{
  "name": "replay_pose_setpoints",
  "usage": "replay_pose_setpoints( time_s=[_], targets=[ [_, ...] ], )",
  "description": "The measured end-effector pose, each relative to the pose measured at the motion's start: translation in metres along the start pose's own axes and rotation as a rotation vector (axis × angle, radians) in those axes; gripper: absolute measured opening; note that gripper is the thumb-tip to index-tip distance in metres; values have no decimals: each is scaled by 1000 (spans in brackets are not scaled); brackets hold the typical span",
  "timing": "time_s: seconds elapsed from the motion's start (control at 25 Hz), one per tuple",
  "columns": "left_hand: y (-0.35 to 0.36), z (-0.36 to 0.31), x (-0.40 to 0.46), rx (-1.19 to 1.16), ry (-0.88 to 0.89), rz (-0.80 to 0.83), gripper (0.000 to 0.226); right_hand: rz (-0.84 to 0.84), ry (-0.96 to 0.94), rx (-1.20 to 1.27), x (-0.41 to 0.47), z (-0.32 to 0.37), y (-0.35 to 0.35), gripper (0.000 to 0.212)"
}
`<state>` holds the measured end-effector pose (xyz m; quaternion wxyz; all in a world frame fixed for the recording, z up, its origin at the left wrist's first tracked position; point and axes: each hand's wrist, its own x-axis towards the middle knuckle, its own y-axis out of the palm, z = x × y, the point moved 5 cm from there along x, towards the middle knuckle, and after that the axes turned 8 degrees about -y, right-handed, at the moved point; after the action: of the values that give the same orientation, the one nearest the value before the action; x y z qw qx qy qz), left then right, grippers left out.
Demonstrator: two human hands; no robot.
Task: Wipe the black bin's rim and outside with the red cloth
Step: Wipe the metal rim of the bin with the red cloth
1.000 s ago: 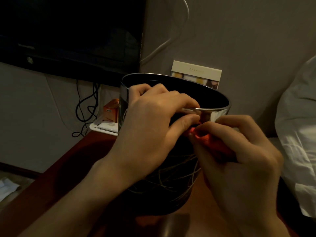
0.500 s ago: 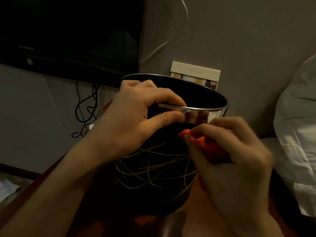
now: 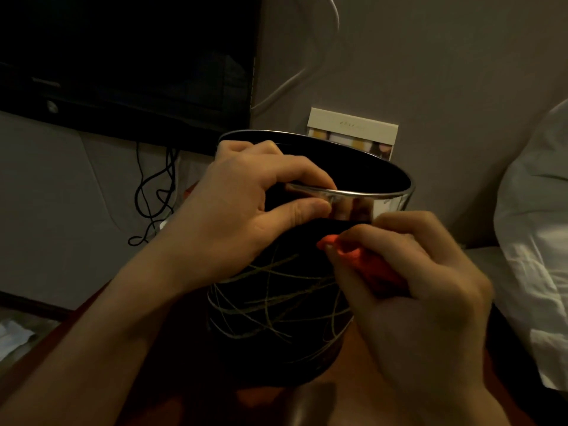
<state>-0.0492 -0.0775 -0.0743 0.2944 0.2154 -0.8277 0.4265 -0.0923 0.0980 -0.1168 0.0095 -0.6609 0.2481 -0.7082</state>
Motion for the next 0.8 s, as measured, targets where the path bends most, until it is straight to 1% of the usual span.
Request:
replay_pose_setpoints(
  time_s=[0.12,0.2,0.32,0.52,0.72,0.8],
  targets=[
    [0,-1,1,5,19,2,20,-66,25,-34,6,-11,-15,22],
    [-1,-1,1,12,31,4,20,-47,33,-19,5,-10,-12,21],
    [-1,-1,1,8,28,6,20,25,7,-2,-3,1,5,24],
    [-1,-1,1,4,32,5,18,-53,21,-25,4,-8,-11,22],
    [-1,2,1,-8,23,13,20,8,4,-8,-4,-1,4,18],
    [-1,2,1,-20,8,13,20,-11,4,-12,0,-5,-2,19]
  ],
)
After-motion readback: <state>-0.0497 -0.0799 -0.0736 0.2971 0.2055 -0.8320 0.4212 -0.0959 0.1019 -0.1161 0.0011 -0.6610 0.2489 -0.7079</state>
